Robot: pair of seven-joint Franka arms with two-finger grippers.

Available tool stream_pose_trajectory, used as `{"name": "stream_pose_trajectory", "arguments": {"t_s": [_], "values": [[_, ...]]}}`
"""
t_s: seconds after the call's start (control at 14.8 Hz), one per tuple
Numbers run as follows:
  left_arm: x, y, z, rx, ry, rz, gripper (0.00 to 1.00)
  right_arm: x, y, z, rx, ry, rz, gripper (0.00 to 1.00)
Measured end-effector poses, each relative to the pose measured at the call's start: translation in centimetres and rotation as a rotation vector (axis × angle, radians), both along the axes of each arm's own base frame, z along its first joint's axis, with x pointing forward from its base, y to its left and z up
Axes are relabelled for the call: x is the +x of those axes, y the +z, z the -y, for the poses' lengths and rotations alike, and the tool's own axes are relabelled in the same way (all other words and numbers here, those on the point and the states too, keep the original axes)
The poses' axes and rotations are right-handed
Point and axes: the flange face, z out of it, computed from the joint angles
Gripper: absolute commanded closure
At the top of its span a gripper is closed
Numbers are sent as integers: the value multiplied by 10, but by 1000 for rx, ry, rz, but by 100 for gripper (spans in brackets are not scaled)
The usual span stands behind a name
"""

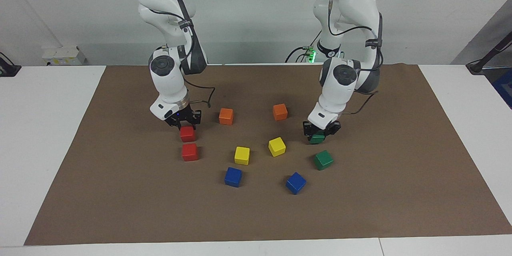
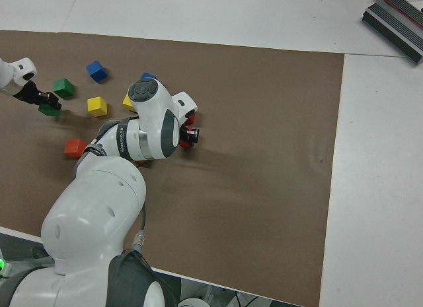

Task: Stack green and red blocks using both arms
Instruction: 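Carry the green cube outward with the left gripper while the right gripper carries red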

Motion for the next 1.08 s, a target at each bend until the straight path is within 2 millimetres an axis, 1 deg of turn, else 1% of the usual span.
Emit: {"name": "stream_pose_trajectory", "arguments": {"t_s": [0.07,0.14,0.2,0.27,0.34,0.41,0.47,0.54,0.61,0.68,0.81,0.88,1.08], "values": [[2,12,-24,4,13,0,100,10,16,6,-3,-13,-7,100],[5,20,-50,8,13,1,100,23,35,17,-4,-23,-3,100],[8,24,-80,13,4,2,100,37,57,35,-3,-14,12,100],[10,24,-114,18,-6,2,100,47,73,57,-2,0,32,100],[11,22,-148,23,-13,0,100,55,82,84,-4,15,49,100],[10,20,-180,27,-15,-4,100,58,84,111,-6,28,56,100],[7,18,-208,29,-14,-9,100,60,82,133,-9,38,55,100],[3,15,-231,31,-19,-13,100,60,77,149,-11,43,51,100],[-1,12,-250,33,-29,-16,100,60,73,161,-12,47,47,100],[-5,9,-265,35,-36,-14,100,60,68,169,-12,47,45,100],[-11,-1,-283,41,-28,3,100,61,60,172,-14,45,57,100],[-13,-8,-287,43,-25,12,100,60,56,171,-15,46,65,100],[-14,-29,-286,44,-26,16,100,59,44,170,-17,49,88,100]]}}
